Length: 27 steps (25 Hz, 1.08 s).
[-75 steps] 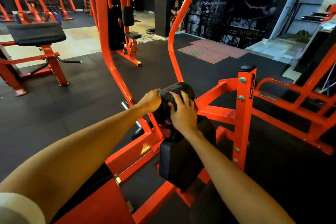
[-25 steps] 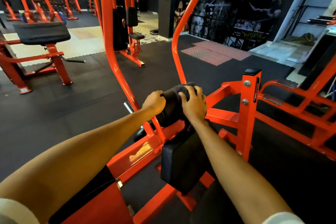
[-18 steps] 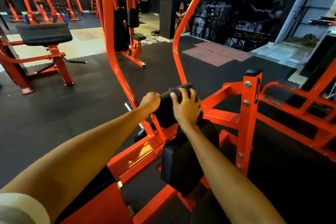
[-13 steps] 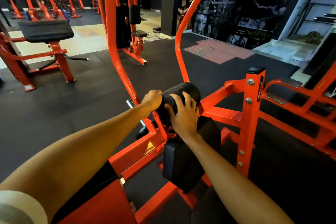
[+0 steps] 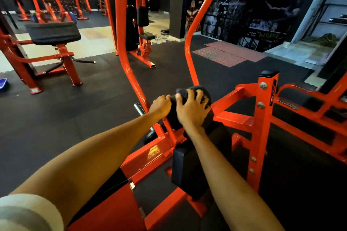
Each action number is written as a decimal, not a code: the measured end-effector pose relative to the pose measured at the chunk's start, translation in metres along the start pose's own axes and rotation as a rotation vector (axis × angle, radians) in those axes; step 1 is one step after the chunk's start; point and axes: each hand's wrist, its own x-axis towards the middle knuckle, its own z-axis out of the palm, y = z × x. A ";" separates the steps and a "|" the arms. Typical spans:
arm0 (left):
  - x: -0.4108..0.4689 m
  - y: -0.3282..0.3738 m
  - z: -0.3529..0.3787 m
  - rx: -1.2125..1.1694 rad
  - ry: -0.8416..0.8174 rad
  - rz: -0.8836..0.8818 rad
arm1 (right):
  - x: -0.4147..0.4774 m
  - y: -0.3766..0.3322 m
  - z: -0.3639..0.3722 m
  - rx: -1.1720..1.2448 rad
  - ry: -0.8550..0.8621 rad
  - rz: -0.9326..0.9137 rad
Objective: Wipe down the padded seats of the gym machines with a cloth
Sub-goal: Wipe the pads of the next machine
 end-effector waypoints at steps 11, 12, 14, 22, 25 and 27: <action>-0.006 0.004 -0.002 -0.069 0.021 0.096 | 0.069 0.034 -0.006 -0.032 -0.055 0.119; -0.005 0.004 -0.002 -0.065 0.018 0.103 | 0.063 0.029 -0.005 -0.026 -0.029 0.109; -0.003 0.004 -0.002 -0.048 0.018 0.102 | 0.036 0.017 -0.005 -0.029 0.028 0.039; 0.004 -0.004 0.005 -0.002 -0.001 0.077 | -0.007 0.018 -0.004 -0.082 0.047 -0.317; 0.001 -0.003 0.004 0.021 -0.039 0.083 | 0.046 0.031 -0.005 -0.059 -0.031 -0.087; -0.001 -0.001 0.001 0.034 -0.046 0.074 | 0.068 0.034 -0.010 0.002 -0.125 0.060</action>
